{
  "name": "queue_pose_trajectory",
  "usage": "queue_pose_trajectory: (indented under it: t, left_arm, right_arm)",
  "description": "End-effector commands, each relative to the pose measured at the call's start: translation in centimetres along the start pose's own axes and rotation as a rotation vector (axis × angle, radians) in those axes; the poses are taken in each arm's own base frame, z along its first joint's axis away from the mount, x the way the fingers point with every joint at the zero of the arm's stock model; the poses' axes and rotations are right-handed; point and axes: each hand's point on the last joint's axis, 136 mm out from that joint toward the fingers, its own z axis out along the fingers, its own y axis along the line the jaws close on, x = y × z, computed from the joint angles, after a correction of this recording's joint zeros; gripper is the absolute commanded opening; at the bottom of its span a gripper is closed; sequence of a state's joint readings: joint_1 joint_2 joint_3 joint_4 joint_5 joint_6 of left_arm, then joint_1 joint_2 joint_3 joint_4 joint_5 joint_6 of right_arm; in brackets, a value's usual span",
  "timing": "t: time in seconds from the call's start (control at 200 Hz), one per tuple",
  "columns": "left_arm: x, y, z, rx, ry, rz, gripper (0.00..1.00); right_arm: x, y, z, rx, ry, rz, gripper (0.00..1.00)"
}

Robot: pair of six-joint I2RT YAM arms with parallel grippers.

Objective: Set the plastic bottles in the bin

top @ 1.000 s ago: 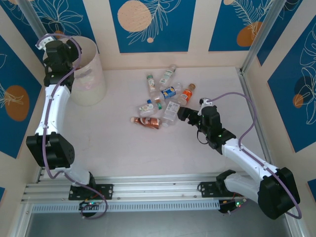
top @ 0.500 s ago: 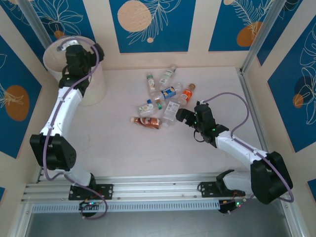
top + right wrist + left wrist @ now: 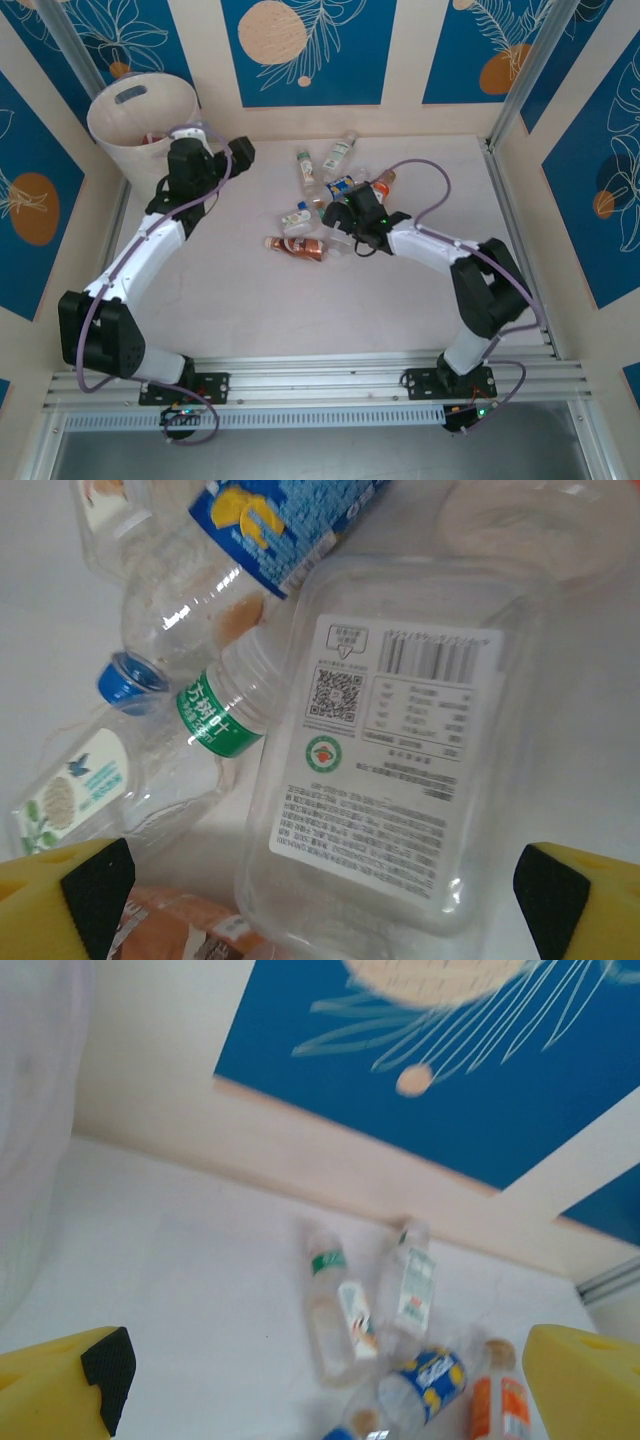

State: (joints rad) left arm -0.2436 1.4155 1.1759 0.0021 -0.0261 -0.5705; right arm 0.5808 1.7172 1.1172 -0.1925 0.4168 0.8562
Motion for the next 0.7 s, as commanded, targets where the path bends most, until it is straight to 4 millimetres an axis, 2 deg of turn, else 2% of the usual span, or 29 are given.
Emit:
queue_pose_trajectory:
  t: [0.0,0.16,0.33,0.555,0.695]
  left_arm:
    - [1.1,-0.2,-1.7,0.021,0.023,-0.007,1.00]
    - [3.6,1.1,-3.2,0.010,0.072,0.061,1.00]
    - [4.7,2.7,-4.4,-0.048,0.083,0.097,1.00]
    - [5.5,3.0,-4.2,-0.049,0.110,0.106,1.00]
    - [6.3,2.8,-3.8,-0.026,0.148,0.100,1.00]
  right_arm:
    - [1.6,-1.7,1.4,0.152,0.070,-0.042,1.00]
    - [1.9,-3.0,2.4,0.330,0.061,-0.115,0.99]
    - [3.2,-4.1,3.6,0.375,0.108,-0.123,1.00]
    - [3.7,-3.2,5.4,0.340,0.175,-0.152,1.00]
    - [4.3,-1.9,6.2,0.260,0.206,-0.158,1.00]
